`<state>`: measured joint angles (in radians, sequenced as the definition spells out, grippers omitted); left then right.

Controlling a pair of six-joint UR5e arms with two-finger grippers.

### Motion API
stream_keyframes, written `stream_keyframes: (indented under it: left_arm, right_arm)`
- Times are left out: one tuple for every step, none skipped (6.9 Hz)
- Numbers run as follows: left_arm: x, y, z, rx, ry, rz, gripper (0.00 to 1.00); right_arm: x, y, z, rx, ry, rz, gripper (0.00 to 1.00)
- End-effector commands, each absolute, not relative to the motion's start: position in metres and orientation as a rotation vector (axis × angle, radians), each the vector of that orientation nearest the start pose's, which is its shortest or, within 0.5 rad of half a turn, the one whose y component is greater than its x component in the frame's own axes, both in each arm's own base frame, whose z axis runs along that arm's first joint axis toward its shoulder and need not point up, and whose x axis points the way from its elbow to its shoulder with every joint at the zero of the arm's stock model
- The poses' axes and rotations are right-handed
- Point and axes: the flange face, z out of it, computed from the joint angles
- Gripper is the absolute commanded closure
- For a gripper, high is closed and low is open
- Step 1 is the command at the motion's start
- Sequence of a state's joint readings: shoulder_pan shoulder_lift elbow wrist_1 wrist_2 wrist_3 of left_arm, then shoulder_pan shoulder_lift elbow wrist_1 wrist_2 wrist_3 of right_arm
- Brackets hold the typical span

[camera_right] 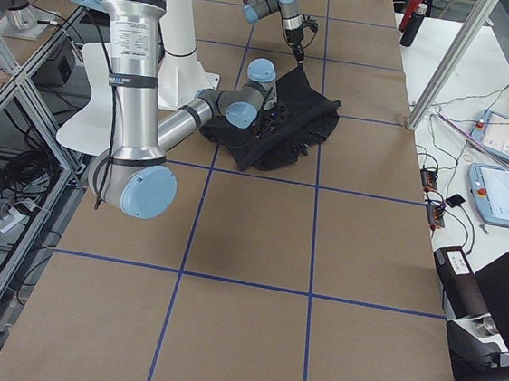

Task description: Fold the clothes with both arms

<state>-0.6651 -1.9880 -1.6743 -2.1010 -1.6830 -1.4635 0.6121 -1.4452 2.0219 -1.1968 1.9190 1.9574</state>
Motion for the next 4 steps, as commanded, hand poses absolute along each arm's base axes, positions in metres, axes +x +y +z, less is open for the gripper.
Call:
stream_keyframes:
  left_arm:
    - [0.436, -0.591, 0.306, 0.397, 1.014, -0.481, 1.0]
    - [0.446, -0.624, 0.317, 0.437, 1.027, -0.476, 1.0]
    - [0.463, -0.672, 0.316, 0.47, 1.039, -0.494, 1.0]
    - [0.478, -0.706, 0.317, 0.539, 1.019, -0.514, 1.0]
  right_arm:
    - [-0.367, -0.383, 0.338, -0.213, -1.003, 0.752, 0.0]
    - [-0.367, -0.384, 0.337, -0.208, -1.005, 0.756, 0.0]
    - [-0.367, -0.385, 0.336, -0.206, -1.007, 0.756, 0.0]
    - [-0.369, -0.386, 0.331, -0.201, -1.016, 0.756, 0.0]
